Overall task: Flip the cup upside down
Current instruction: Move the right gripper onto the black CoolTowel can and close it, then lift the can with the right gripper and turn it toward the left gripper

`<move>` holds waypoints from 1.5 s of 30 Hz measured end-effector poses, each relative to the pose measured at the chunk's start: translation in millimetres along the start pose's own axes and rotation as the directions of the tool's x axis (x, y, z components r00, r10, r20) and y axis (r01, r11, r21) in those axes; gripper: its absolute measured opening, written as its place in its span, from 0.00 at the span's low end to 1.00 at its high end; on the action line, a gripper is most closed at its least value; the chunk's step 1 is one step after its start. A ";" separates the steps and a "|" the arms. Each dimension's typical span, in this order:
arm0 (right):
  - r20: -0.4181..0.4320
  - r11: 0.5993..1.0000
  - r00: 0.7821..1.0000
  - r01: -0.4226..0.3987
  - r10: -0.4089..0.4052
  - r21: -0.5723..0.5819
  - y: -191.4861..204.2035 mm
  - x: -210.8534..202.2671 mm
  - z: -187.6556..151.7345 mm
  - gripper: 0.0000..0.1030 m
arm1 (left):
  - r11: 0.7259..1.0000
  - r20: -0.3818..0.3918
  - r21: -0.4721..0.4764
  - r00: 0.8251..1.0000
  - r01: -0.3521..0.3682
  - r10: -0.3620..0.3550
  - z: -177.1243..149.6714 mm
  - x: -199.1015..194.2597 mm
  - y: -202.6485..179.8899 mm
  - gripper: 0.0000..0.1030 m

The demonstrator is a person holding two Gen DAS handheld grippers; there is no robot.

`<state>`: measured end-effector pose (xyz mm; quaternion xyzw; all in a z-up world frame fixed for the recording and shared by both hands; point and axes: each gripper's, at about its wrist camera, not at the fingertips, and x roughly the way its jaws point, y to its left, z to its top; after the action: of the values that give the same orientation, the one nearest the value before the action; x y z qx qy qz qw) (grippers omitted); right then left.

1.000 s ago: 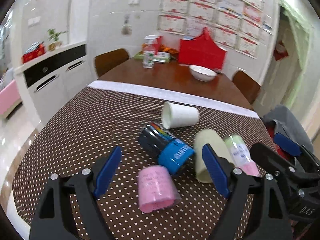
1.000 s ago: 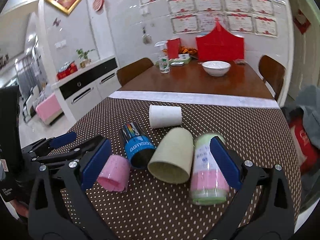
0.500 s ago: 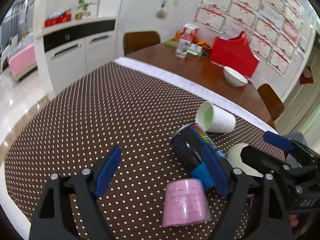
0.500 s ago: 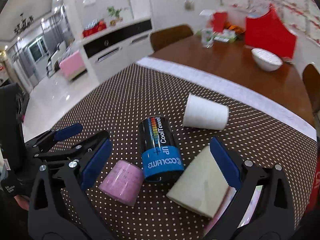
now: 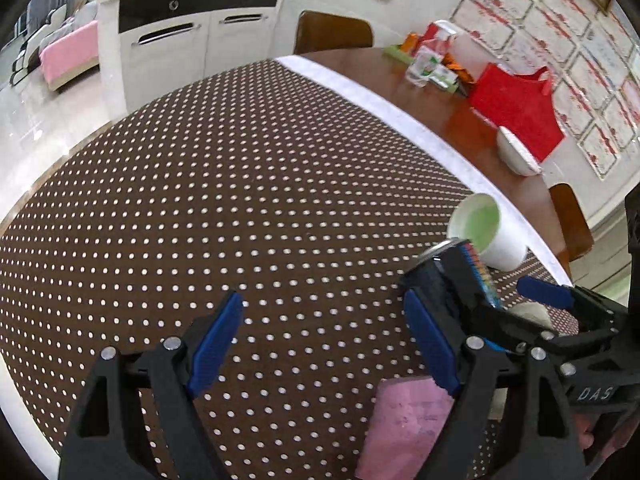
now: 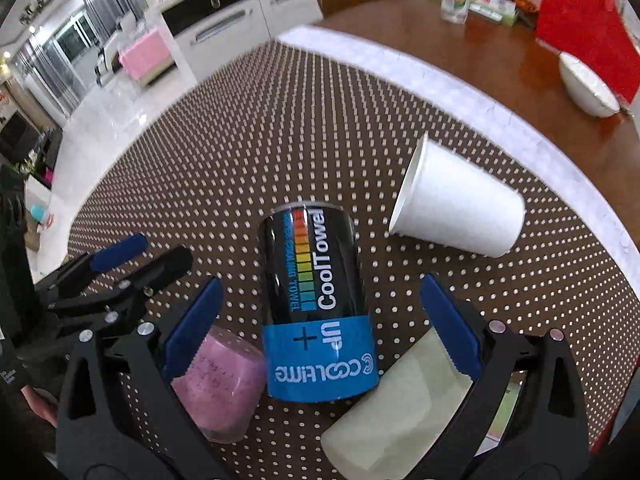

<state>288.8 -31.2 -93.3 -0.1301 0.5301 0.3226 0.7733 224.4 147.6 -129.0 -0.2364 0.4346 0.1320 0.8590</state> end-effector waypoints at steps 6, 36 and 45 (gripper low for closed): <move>-0.109 1.000 0.994 0.005 -0.004 0.012 -1.5 26.3 7.6 0.94 | 0.998 -0.049 -0.048 0.998 -0.037 0.035 2.2 13.8 13.8 0.79; -0.009 0.979 1.000 -0.012 0.015 0.202 3.5 -49.5 8.2 0.63 | 0.984 0.023 0.167 0.998 0.058 -0.063 7.0 -34.1 -14.6 0.79; 0.092 0.933 0.996 -0.036 0.003 0.357 -2.8 -108.8 -58.8 0.63 | 0.940 0.003 0.324 0.993 0.109 -0.117 -15.9 -79.9 -36.7 0.79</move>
<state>222.3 -104.5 -19.2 0.0328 0.5460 0.2339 0.8038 182.4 106.4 -61.8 -0.1155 0.4263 0.0122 0.8971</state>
